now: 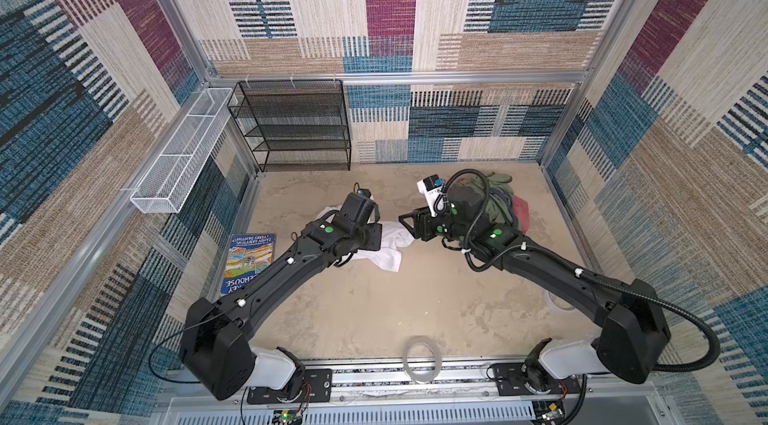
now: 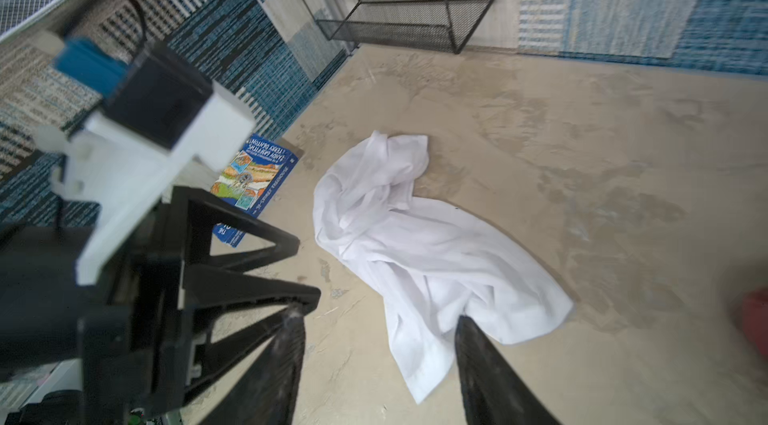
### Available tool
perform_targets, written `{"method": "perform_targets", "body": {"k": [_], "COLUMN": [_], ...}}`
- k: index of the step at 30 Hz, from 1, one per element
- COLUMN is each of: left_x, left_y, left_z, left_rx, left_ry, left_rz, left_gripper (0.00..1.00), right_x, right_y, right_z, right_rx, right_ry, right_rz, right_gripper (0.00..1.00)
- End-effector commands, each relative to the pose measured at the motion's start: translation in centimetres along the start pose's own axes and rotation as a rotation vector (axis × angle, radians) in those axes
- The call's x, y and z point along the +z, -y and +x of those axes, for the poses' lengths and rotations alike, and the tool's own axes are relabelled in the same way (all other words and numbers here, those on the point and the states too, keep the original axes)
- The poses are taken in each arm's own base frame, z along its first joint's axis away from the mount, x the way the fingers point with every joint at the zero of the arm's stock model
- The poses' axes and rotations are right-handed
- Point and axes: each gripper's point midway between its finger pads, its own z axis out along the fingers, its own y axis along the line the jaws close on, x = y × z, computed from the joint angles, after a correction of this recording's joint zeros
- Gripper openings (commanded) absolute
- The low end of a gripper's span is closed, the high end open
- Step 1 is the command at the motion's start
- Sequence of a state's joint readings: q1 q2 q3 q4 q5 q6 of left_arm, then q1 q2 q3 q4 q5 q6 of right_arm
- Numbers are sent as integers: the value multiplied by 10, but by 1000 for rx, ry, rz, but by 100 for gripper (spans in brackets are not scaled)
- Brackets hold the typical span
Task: Pick out a specific cloth from the pile
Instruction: 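Reach the left gripper down and grasp the white cloth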
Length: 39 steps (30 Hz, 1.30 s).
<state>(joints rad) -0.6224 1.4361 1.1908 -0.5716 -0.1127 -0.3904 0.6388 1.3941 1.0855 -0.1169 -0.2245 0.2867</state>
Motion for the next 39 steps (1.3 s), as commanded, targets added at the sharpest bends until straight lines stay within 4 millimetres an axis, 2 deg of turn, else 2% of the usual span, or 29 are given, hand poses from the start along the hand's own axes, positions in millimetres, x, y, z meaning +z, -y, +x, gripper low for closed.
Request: {"method": "perform_targets", "body": {"k": [1,5,8,16,24,33,37,39], "left_x": [19,48,66,98,121,137,143,145], "left_y": [17,29,32,41,39,34,32,31], "left_z": [3,21,32,49,60,73,77,79], "left_rx": [-1,24,33,65,74,60,58,56], "left_ry": [-19,-97,-145,-206,-229,-259,-268,-271], "left_rz": [31,22,7,-22,-74,-106,-115,-117], "left_gripper": [60,60,60,58,56,39,27,13], "right_x": [-19,-43,-51,-48,-44,-49,-49,-49], "right_y": [19,43,52,59,58,56,57,58], "right_z": [-6,-14,-13,-5,3,-7,-8,-8], "right_rx": [36,84,97,103,111,105,108,110], "right_ry": [11,50,64,42,25,49,52,55], "right_rz": [48,74,83,77,54,54,60,69], "right_gripper": [61,63,63,64,63,64,64,64]}}
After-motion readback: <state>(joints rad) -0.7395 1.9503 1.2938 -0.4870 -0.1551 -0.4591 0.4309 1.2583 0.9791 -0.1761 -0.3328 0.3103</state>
